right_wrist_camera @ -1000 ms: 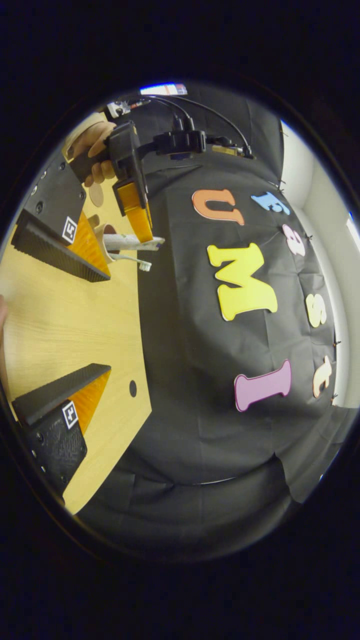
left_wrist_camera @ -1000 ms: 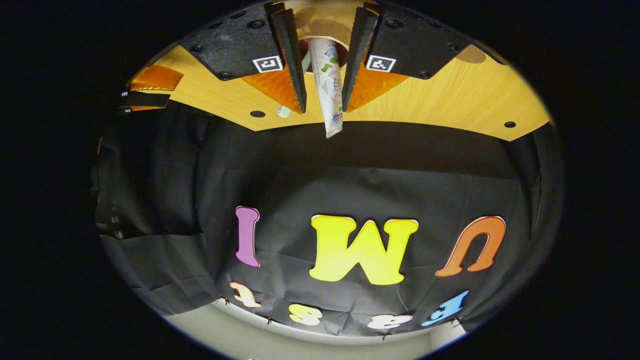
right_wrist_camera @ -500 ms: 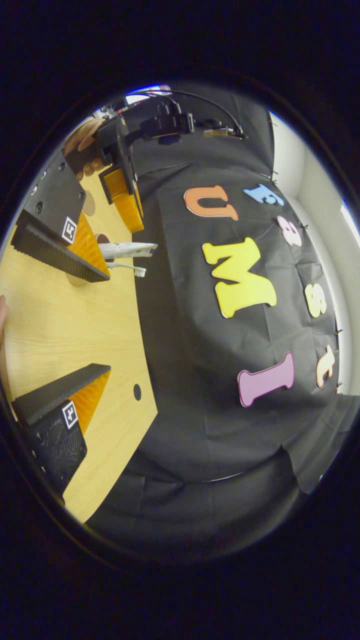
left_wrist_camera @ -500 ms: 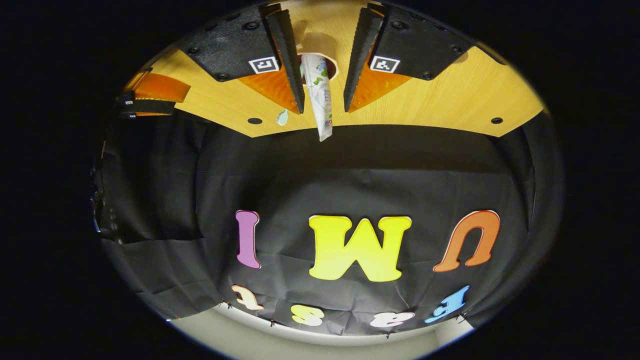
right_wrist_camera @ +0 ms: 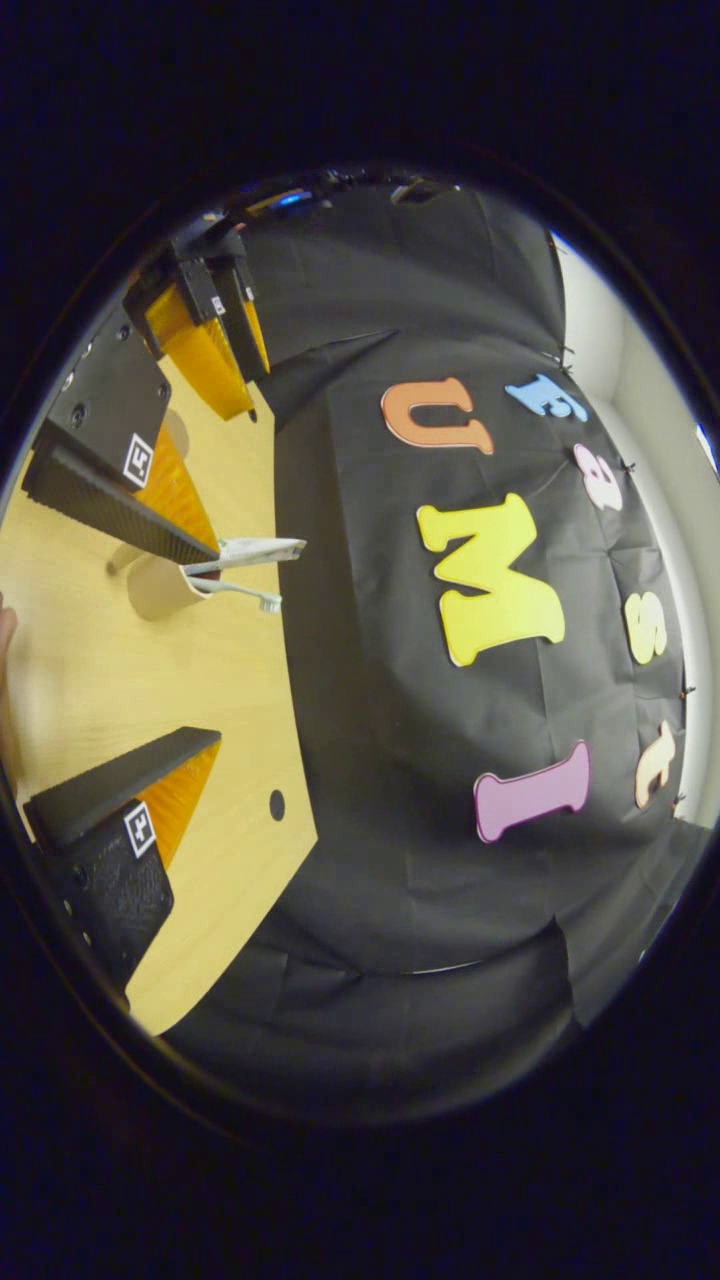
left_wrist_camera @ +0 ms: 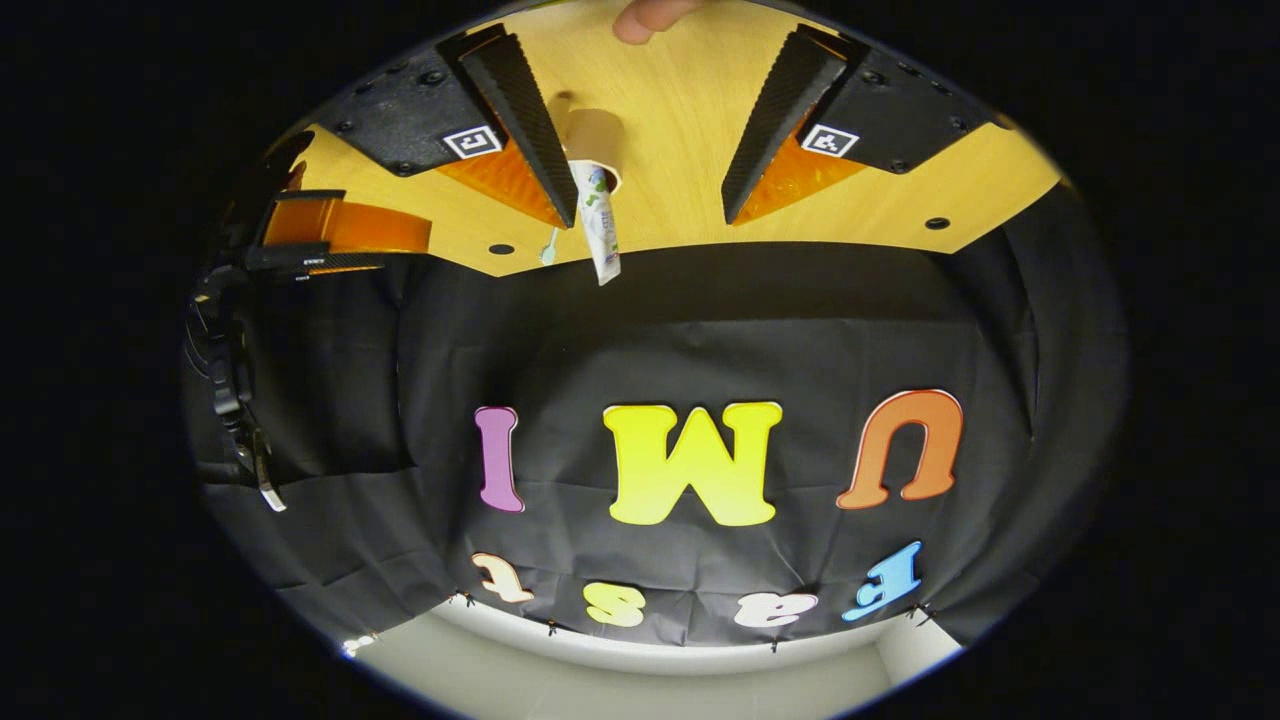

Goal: Put the toothbrush and toothpaste on the desktop into the cup, then pick up the cup and place it on the coaster on the desktop.

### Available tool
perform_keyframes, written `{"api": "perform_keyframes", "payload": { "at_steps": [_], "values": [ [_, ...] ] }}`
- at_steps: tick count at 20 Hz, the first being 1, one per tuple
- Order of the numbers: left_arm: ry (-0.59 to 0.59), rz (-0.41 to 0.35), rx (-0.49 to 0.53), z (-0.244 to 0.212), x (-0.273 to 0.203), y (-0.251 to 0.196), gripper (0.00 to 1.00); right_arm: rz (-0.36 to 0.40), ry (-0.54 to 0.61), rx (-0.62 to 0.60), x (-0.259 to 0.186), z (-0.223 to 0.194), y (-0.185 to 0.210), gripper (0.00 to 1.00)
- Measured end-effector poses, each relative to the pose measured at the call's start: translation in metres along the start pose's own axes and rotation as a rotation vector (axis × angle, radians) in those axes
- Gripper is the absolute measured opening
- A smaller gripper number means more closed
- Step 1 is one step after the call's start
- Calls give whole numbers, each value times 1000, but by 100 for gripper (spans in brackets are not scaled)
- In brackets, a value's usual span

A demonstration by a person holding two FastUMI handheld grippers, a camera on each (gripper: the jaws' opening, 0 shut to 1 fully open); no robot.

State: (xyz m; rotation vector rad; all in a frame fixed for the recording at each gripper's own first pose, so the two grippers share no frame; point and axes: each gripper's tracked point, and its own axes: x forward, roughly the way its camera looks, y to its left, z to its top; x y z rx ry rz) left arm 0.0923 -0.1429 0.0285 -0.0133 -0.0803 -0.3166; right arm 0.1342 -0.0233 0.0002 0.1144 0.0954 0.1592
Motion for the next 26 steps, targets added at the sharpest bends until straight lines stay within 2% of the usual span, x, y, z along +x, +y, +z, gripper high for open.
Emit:
{"api": "perform_keyframes", "payload": {
  "at_steps": [2, 7, 9, 10, 14, 18, 20, 23, 25, 26],
  "values": [
    [1, 24, -8, -1, -15, 13, 96, -14, 27, -32, 7, -3, 7, 97],
    [18, 75, -40, -11, -57, 45, 97, -56, 158, -74, 28, -23, 24, 97],
    [6, 104, -43, -12, -72, 60, 96, -30, 247, -79, 37, -40, 38, 94],
    [3, 111, -42, -14, -78, 65, 96, -16, 288, -76, 39, -47, 46, 97],
    [9, 141, -38, -23, -95, 81, 96, 2, 450, -75, 54, -72, 70, 97],
    [-11, 142, -46, -28, -108, 82, 96, -43, 612, -111, 74, -92, 75, 97],
    [-17, 129, -67, -33, -114, 82, 97, -74, 704, -77, 84, -104, 73, 96],
    [14, 119, -96, -46, -119, 84, 96, -145, 806, -78, 97, -124, 61, 96],
    [19, 122, -83, -51, -126, 88, 97, -152, 865, -84, 101, -136, 59, 96],
    [22, 130, -75, -54, -126, 92, 97, -140, 902, -42, 101, -141, 63, 95]
  ]
}}
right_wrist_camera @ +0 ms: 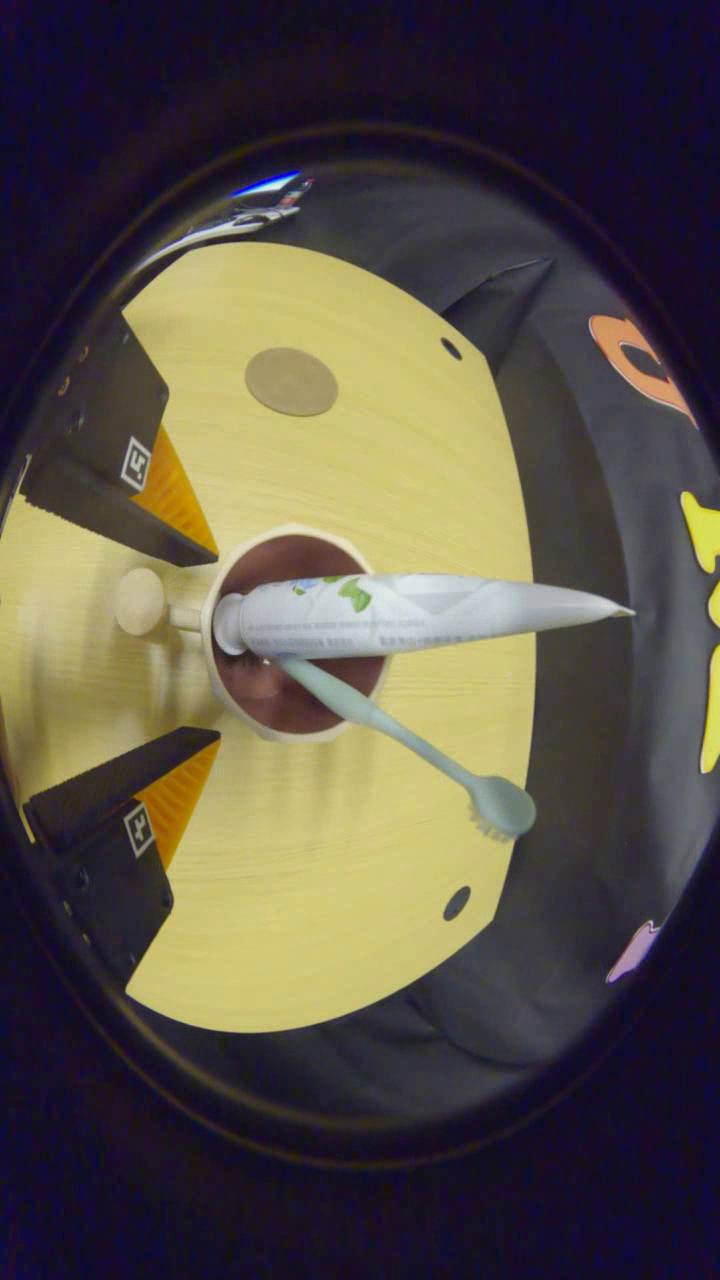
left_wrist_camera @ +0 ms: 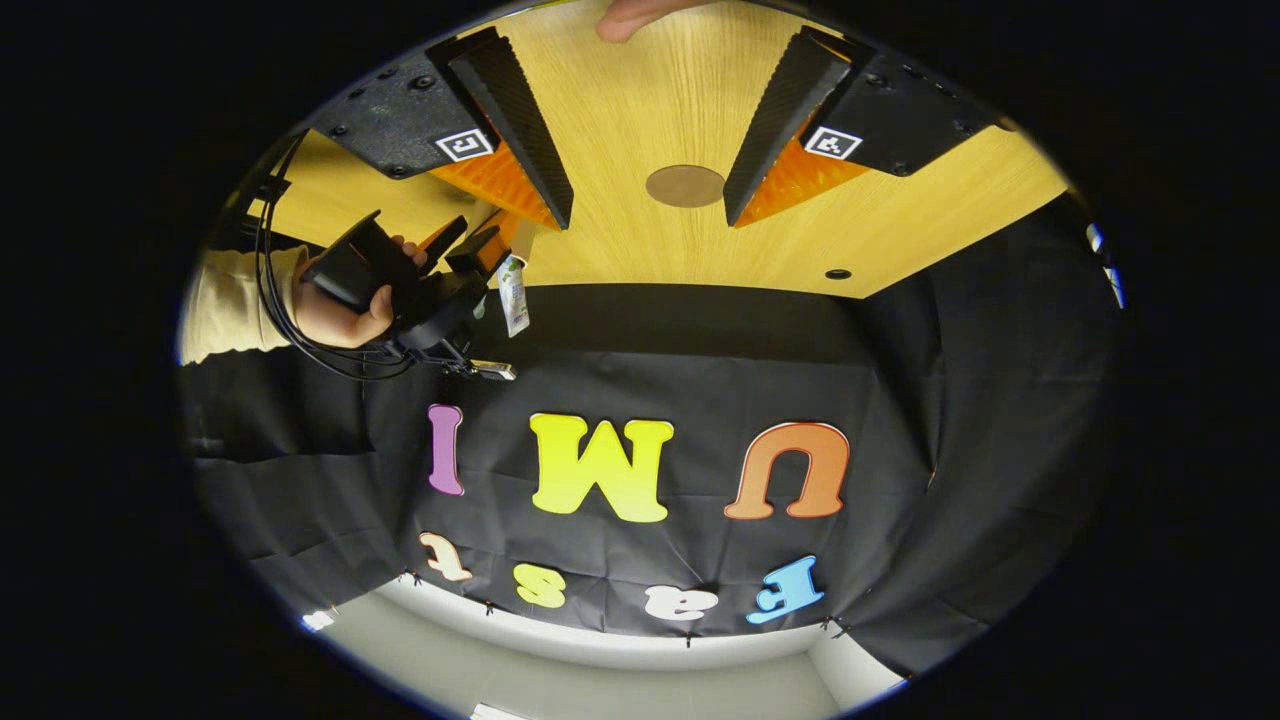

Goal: Put the toothbrush and toothpaste on the desktop into the cup, then pick up the cup and place it on the coaster on the desktop.

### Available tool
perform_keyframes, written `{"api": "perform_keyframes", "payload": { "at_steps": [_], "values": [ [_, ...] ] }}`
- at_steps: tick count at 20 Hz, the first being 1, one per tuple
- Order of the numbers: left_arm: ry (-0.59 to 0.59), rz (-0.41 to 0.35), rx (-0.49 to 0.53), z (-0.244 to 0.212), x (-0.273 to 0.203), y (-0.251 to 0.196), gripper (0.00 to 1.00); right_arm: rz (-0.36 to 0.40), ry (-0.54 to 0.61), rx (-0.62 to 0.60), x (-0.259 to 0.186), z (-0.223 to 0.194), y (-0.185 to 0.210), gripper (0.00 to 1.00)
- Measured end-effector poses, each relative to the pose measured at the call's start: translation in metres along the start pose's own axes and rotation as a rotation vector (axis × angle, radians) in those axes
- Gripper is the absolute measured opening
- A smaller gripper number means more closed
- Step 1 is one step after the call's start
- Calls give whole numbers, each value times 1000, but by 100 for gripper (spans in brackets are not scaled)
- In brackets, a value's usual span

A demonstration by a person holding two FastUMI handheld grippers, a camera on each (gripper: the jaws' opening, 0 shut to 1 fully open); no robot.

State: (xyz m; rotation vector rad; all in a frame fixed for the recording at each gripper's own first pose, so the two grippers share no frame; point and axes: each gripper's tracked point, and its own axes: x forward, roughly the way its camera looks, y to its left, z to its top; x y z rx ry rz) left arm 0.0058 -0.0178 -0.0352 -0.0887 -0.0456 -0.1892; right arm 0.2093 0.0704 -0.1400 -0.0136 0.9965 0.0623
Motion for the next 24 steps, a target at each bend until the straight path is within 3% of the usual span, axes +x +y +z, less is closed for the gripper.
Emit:
{"api": "perform_keyframes", "payload": {
  "at_steps": [3, 6, 21, 23, 24],
  "values": [
    [21, -4, -3, -11, -2, 4, 97, 36, 66, 93, 7, 3, 7, 92],
    [36, -4, -12, -18, -4, 11, 96, -33, 100, 54, 23, -6, -2, 91],
    [63, -15, -32, -26, -5, 17, 97, -57, 152, 65, 19, -9, -1, 63],
    [64, -21, -32, -26, -6, 17, 96, -63, 172, 71, 13, -11, 0, 54],
    [66, -23, -34, -27, -6, 17, 96, -73, 175, 82, 15, -12, -1, 43]
  ]
}}
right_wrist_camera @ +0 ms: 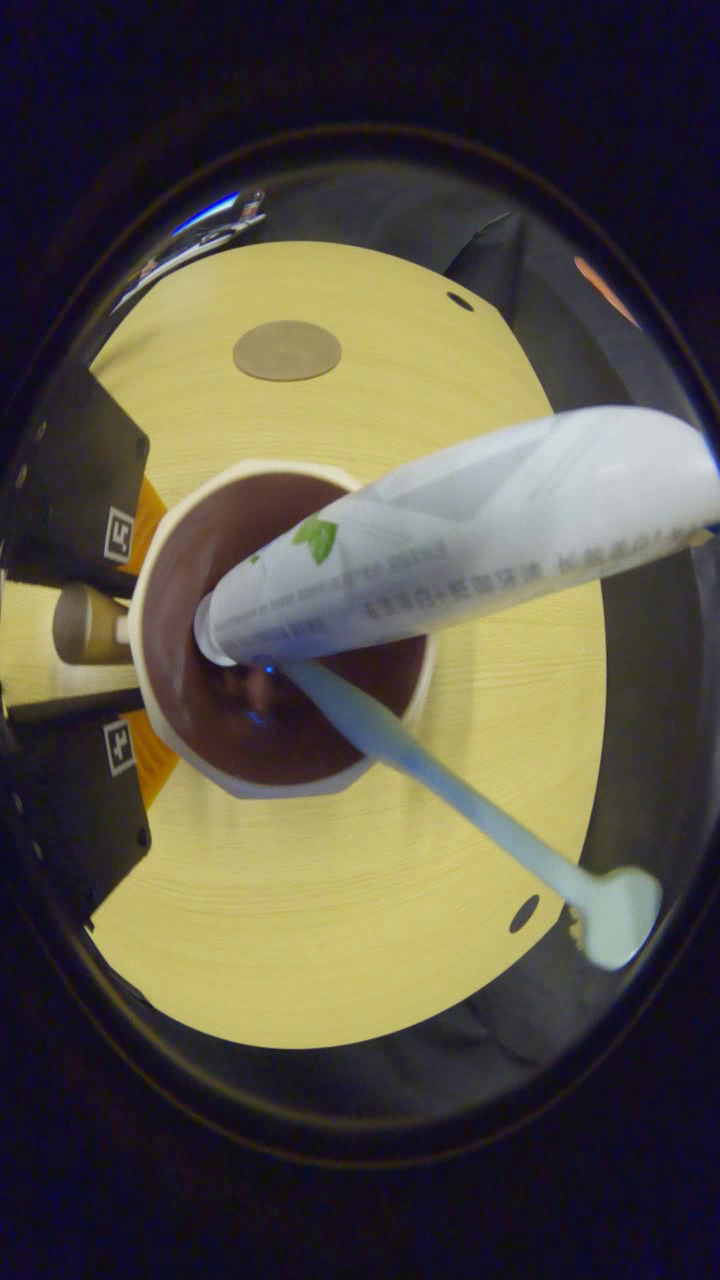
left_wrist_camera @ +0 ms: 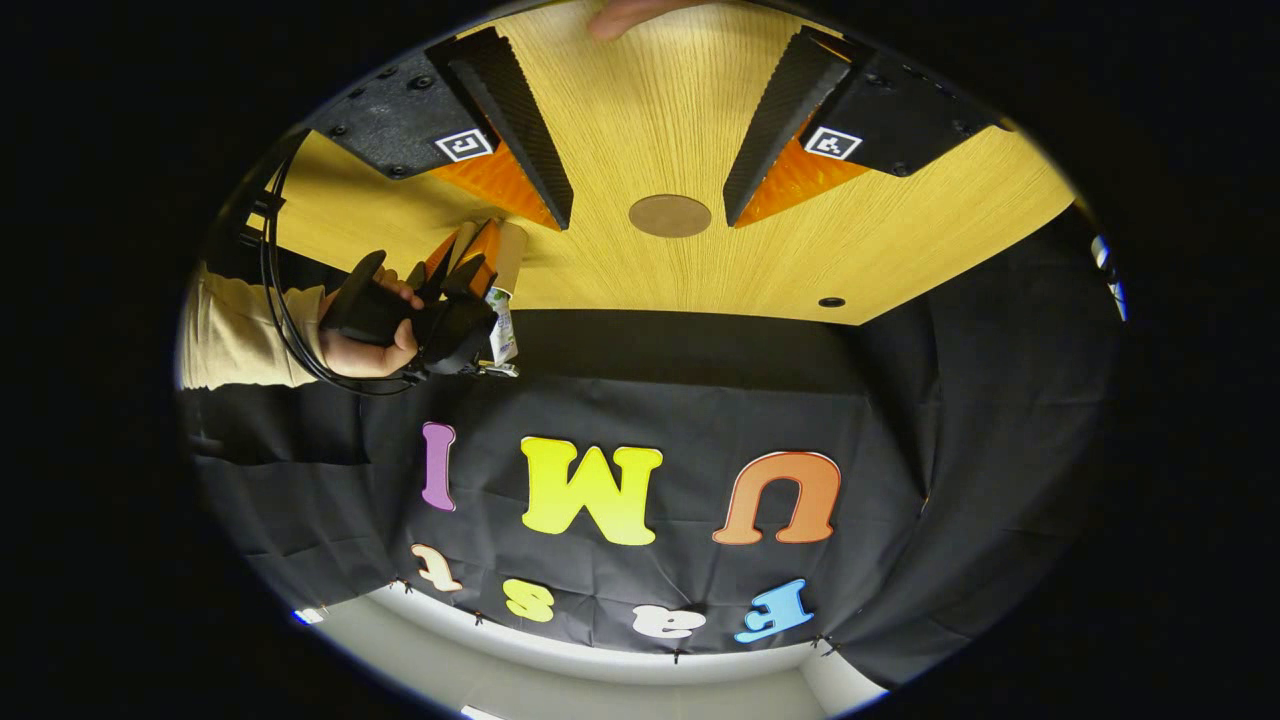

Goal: Put the toothbrush and toothpaste on the desktop into the cup, then pick up the cup and place it on the coaster on the desktop.

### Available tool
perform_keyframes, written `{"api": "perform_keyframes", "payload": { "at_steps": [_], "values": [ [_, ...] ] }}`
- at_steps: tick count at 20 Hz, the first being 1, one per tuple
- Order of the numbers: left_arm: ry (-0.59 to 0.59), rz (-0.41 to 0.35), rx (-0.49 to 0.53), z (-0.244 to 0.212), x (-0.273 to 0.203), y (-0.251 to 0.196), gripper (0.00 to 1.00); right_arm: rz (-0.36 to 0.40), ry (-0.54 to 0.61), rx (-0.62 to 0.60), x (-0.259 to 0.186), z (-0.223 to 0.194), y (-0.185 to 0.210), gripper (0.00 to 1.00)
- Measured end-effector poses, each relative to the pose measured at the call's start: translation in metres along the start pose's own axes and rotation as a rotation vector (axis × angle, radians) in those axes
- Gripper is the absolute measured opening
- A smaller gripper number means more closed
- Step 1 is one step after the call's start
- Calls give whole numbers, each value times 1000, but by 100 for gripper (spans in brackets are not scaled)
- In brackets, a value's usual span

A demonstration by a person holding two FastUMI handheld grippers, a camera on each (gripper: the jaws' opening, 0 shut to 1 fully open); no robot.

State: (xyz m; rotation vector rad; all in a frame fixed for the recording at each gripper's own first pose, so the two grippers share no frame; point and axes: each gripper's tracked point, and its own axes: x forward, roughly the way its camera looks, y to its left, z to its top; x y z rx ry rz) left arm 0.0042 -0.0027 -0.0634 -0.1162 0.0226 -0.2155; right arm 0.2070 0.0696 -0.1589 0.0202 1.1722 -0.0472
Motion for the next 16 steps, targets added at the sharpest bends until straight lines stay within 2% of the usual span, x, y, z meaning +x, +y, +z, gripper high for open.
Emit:
{"api": "perform_keyframes", "payload": {
  "at_steps": [1, 2, 7, 11, 16],
  "values": [
    [3, -2, -6, -1, 1, 0, 96, -1, 2, 10, 1, 2, 1, 31],
    [7, -5, -15, -3, 1, 0, 97, -6, 2, 17, 0, 2, 1, 29],
    [13, -23, -36, -6, -1, -3, 97, -20, -5, -3, 1, 1, -2, 28],
    [-1, -28, -19, -1, -4, -2, 96, -60, -17, -9, -4, 1, -11, 27],
    [-5, -49, -19, -1, -6, -5, 95, -55, -88, -2, -7, 10, -11, 26]
  ]
}}
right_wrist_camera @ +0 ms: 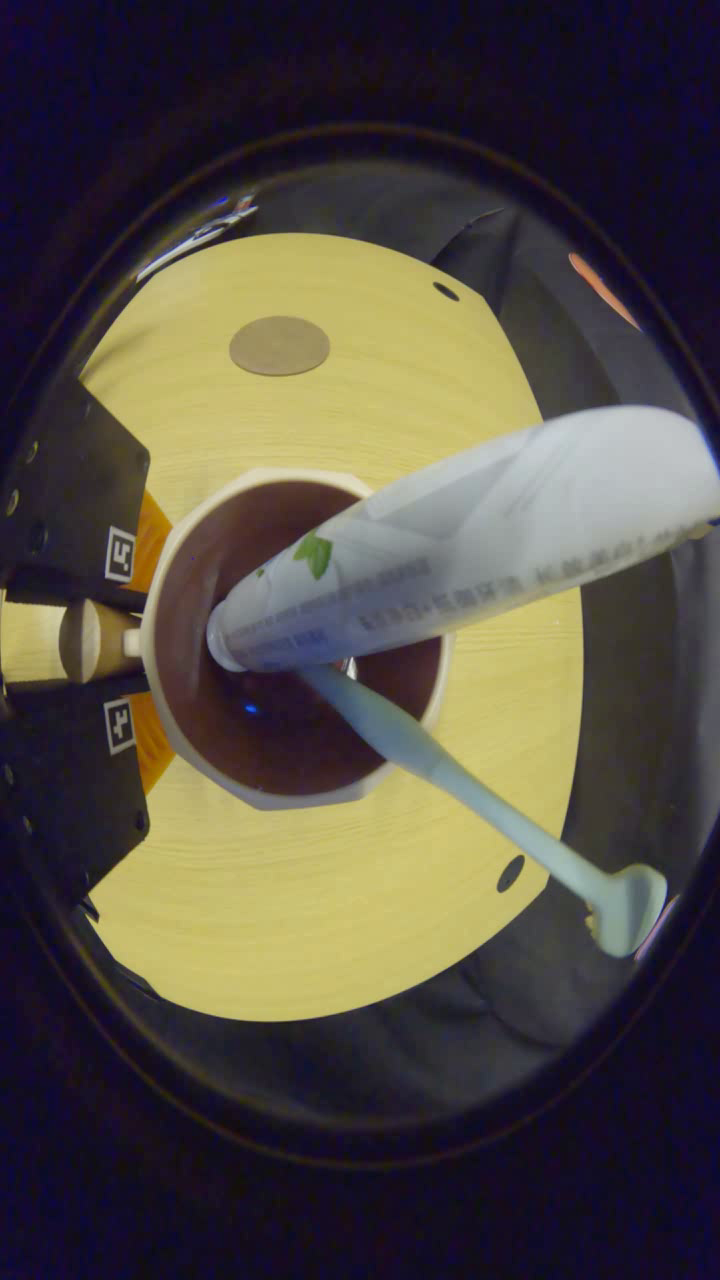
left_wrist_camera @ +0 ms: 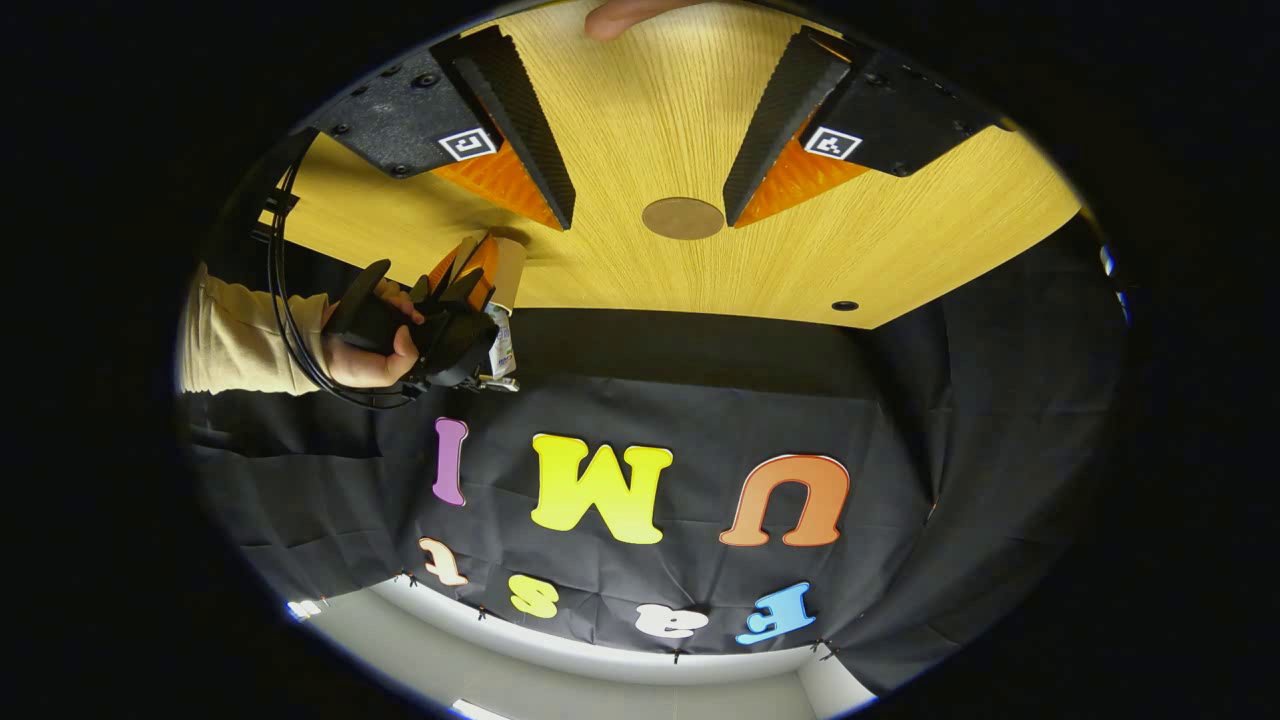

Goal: Put the toothbrush and toothpaste on the desktop into the cup, then pick up the cup and place it on the coaster on the desktop.

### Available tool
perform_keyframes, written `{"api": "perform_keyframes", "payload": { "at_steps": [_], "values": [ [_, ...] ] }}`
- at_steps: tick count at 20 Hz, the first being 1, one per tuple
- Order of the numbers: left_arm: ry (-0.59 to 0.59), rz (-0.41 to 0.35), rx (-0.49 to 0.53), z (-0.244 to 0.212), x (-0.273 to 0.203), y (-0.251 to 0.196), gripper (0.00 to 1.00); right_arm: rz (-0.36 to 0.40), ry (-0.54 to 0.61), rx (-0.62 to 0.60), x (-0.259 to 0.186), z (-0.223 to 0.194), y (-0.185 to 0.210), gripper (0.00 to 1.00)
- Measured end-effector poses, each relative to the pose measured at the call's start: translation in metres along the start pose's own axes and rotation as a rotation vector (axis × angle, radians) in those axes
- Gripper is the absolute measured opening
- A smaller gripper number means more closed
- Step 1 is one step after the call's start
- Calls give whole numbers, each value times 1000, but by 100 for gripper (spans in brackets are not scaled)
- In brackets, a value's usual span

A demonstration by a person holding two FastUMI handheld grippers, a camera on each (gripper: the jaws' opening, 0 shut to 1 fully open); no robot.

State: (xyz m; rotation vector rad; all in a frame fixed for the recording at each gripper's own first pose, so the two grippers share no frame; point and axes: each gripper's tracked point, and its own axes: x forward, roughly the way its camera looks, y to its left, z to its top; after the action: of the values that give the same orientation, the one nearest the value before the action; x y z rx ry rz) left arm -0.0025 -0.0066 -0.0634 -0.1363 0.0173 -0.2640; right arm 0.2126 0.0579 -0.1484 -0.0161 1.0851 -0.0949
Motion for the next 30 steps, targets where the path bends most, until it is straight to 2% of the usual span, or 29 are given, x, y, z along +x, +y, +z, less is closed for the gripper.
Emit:
{"api": "perform_keyframes", "payload": {
  "at_steps": [6, 11, 16, 20, 30],
  "values": [
    [-8, 1, -15, 0, -10, 4, 95, 21, -37, -43, 1, 6, 2, 26],
    [-23, 20, 0, -2, -23, 14, 95, 68, -31, -152, 8, 5, 5, 27],
    [-53, 78, 54, 2, -32, 27, 96, 109, 12, -242, 9, 2, 11, 26],
    [-71, 87, 102, 6, -38, 27, 96, 118, 7, -294, 10, 6, 26, 26],
    [-61, 88, 65, -5, -49, 35, 96, 145, 28, -379, 16, -1, 39, 27]
  ]
}}
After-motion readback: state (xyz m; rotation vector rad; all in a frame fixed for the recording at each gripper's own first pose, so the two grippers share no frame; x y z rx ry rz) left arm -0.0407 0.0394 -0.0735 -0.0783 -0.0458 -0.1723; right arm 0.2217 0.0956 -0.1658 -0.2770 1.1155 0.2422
